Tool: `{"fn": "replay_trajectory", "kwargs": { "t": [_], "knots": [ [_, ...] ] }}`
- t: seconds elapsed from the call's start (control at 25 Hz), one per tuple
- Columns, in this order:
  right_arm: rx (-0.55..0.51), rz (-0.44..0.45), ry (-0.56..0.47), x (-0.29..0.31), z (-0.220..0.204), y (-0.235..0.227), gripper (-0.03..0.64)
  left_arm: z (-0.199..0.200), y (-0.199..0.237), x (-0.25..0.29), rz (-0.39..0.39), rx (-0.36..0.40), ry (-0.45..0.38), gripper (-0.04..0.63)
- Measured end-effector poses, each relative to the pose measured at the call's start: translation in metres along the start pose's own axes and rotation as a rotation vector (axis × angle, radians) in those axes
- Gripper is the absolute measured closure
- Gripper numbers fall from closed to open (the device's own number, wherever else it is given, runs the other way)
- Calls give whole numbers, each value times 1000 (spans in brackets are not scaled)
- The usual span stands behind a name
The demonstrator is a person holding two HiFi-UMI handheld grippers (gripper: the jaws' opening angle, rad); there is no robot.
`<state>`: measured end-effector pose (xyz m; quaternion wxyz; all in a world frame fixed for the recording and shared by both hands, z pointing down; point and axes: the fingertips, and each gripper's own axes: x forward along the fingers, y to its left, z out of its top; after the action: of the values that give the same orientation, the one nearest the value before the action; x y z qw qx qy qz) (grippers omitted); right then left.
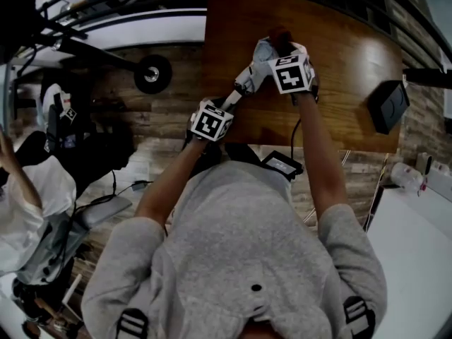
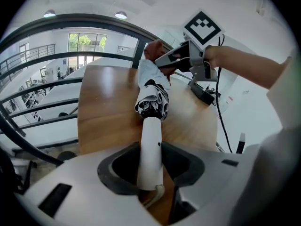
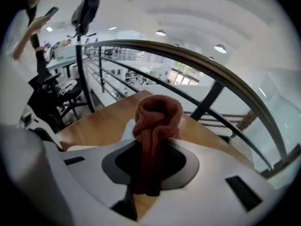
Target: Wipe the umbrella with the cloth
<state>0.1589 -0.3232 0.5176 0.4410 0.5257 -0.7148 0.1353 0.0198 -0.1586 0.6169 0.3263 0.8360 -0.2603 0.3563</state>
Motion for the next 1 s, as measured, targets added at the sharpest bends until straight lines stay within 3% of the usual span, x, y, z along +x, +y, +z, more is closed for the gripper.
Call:
{"fn": "replay_trajectory", "kwargs": {
  "t": [0.12, 0.24, 0.44, 0.56, 0.76, 1.0],
  "knots": [
    [-202, 102, 39, 8, 1, 65, 523, 0, -3, 0, 3, 3, 3, 443],
    [-272, 196, 66, 5, -7, 116, 523, -2, -3, -2, 15, 20, 8, 443],
    [-1, 306, 15, -8, 5, 109, 523, 1, -5, 1, 8, 35, -7, 443],
    [53, 344, -31, -20, 14, 106, 523, 1, -3, -1, 13, 31, -6, 443],
    [78, 282, -135, -39, 28, 84, 525, 3, -5, -2, 14, 38, -12, 443],
    [358, 18, -362, -59, 55, -27, 526, 3, -3, -4, 20, 41, -19, 443]
  ]
}}
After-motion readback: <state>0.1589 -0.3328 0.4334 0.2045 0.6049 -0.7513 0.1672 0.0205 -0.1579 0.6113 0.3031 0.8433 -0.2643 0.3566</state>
